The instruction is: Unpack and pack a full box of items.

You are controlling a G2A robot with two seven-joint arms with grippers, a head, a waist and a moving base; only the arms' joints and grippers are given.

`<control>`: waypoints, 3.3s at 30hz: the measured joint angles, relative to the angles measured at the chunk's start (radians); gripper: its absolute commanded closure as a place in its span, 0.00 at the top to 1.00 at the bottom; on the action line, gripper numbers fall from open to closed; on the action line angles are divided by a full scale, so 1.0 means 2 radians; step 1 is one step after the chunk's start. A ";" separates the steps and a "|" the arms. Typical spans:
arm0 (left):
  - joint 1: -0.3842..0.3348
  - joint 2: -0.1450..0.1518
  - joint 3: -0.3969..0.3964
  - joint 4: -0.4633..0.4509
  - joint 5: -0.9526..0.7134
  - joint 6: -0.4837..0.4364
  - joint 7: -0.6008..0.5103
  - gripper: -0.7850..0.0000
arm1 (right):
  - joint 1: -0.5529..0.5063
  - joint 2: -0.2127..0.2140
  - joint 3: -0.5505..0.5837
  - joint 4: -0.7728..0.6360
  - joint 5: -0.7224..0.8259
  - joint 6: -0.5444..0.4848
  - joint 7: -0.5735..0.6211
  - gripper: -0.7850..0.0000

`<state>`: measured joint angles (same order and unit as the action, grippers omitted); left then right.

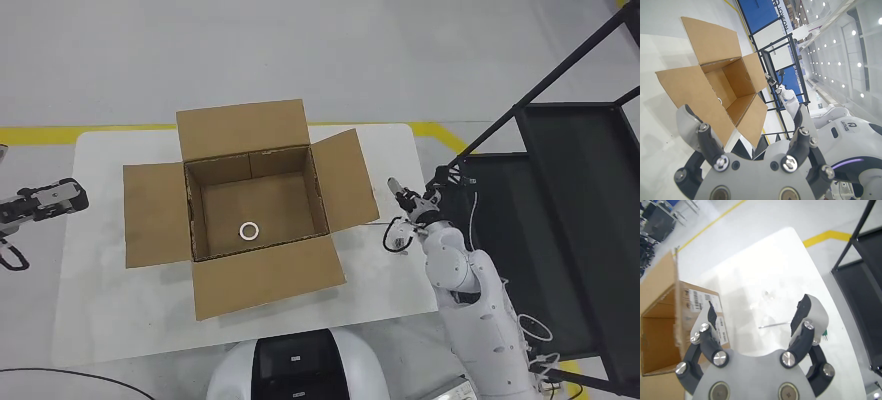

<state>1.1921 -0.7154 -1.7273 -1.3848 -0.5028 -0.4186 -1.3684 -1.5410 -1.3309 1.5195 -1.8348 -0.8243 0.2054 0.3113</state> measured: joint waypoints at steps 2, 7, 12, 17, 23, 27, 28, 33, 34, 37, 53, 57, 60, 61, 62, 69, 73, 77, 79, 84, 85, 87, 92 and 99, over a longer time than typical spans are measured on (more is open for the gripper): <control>0.000 0.000 0.000 0.000 0.000 0.000 0.000 1.00 | 0.003 0.000 -0.004 -0.011 0.007 -0.020 -0.018 1.00; 0.000 0.000 0.000 0.000 0.000 0.000 0.000 1.00 | 0.007 0.000 -0.014 -0.033 0.046 -0.109 -0.048 1.00; 0.000 0.000 0.000 0.000 0.000 0.000 0.000 1.00 | 0.034 0.002 -0.045 -0.031 0.063 -0.206 -0.009 1.00; 0.000 0.000 0.000 0.000 0.000 0.000 0.000 1.00 | 0.085 0.002 -0.098 -0.002 0.054 -0.248 0.064 1.00; 0.000 0.000 0.000 0.000 0.000 0.000 0.000 1.00 | 0.157 -0.002 -0.165 0.054 0.023 -0.250 0.142 1.00; 0.000 0.000 0.000 0.000 0.000 0.000 0.000 1.00 | 0.210 -0.009 -0.214 0.094 -0.012 -0.225 0.191 1.00; 0.000 0.000 0.000 0.000 0.000 0.000 0.000 1.00 | 0.222 -0.010 -0.224 0.103 -0.018 -0.219 0.201 1.00; 0.000 0.000 0.000 0.000 0.000 0.000 0.000 1.00 | 0.280 -0.024 -0.283 0.156 -0.031 -0.201 0.235 1.00; 0.000 0.000 0.000 0.000 0.000 0.000 0.000 1.00 | 0.290 -0.026 -0.294 0.167 -0.032 -0.201 0.238 1.00; 0.000 0.000 0.000 0.000 0.000 0.000 0.000 1.00 | 0.326 -0.037 -0.328 0.211 -0.036 -0.200 0.244 1.00; 0.000 0.000 0.000 0.000 0.000 0.000 0.000 1.00 | 0.464 -0.107 -0.461 0.421 -0.011 -0.238 0.263 0.71; 0.000 0.000 0.000 0.000 0.000 0.000 0.000 1.00 | 0.485 -0.127 -0.489 0.465 -0.014 -0.258 0.247 0.61; 0.000 0.000 0.000 0.000 0.000 0.000 0.000 1.00 | 0.497 -0.142 -0.508 0.500 -0.022 -0.265 0.233 0.56; 0.000 0.000 0.000 0.000 0.000 0.000 0.000 1.00 | 0.500 -0.147 -0.512 0.510 -0.024 -0.266 0.229 0.56; 0.000 0.000 0.000 0.000 0.000 0.000 0.000 1.00 | 0.503 -0.151 -0.517 0.521 -0.026 -0.267 0.226 0.55; 0.000 0.000 0.000 0.000 0.000 0.000 0.000 1.00 | 0.520 -0.185 -0.546 0.595 -0.040 -0.274 0.210 0.51; 0.000 0.000 0.000 0.000 0.000 0.000 0.000 1.00 | 0.523 -0.200 -0.553 0.629 -0.041 -0.278 0.201 0.49; 0.000 0.000 0.000 0.000 0.000 0.000 0.000 1.00 | 0.526 -0.215 -0.558 0.656 -0.040 -0.279 0.190 0.43; 0.000 0.000 0.000 0.000 0.000 0.000 0.000 1.00 | 0.528 -0.223 -0.560 0.670 -0.040 -0.279 0.185 0.40; 0.000 0.000 0.000 0.000 0.000 0.000 0.000 1.00 | 0.531 -0.239 -0.563 0.698 -0.041 -0.278 0.177 0.24; 0.000 0.000 0.000 0.000 0.000 0.000 0.000 1.00 | 0.532 -0.242 -0.562 0.704 -0.040 -0.277 0.175 0.15; 0.000 0.000 0.000 0.000 0.000 0.000 0.000 1.00 | 0.534 -0.246 -0.560 0.715 -0.036 -0.278 0.169 0.00; 0.000 0.000 0.000 0.000 0.000 0.000 0.000 1.00 | 0.540 -0.254 -0.558 0.738 -0.037 -0.288 0.162 0.00; 0.000 0.000 0.000 0.000 0.000 0.000 0.000 1.00 | 0.567 -0.252 -0.529 0.768 0.000 -0.313 0.135 0.00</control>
<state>1.1921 -0.7154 -1.7273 -1.3848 -0.5028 -0.4186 -1.3684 -0.4065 -1.8358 0.4617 -0.2994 -0.8248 -0.4210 0.5814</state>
